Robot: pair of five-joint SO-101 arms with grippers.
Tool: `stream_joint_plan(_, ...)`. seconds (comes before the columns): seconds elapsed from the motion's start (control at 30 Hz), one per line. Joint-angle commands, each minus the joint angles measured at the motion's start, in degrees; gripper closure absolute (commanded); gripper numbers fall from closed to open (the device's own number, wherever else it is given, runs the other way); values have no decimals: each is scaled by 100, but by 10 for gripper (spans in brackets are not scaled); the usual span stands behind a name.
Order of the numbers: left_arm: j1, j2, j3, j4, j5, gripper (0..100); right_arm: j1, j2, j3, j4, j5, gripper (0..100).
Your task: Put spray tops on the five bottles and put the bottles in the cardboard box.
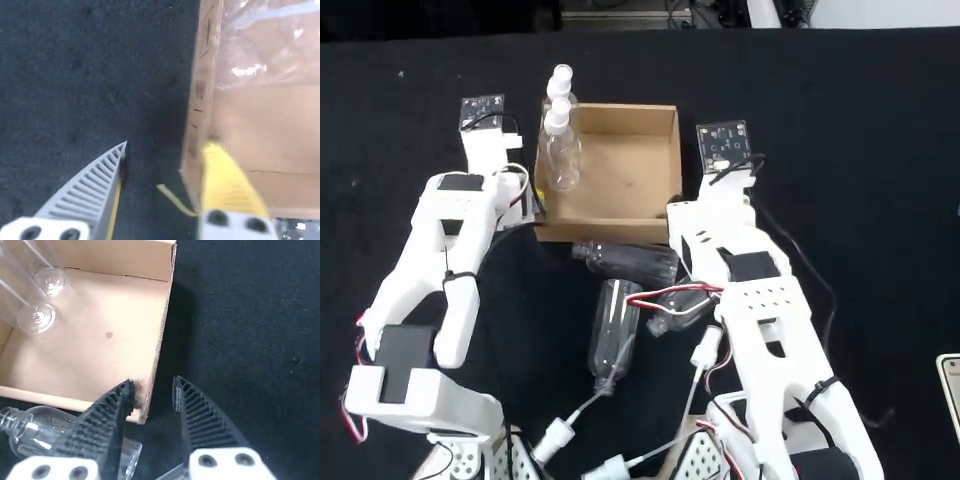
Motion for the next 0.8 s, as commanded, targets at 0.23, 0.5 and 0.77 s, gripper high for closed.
stream_joint_plan(0.23,163,-105,-4,-70,202,859,-88,-4,-84,-185,53,895)
stream_joint_plan(0.5,171,-114,295,-53,686,859,-88,-4,-84,-185,53,895)
stream_joint_plan(0.77,136,-404,321,229,774,859,-88,-4,-84,-185,53,895)
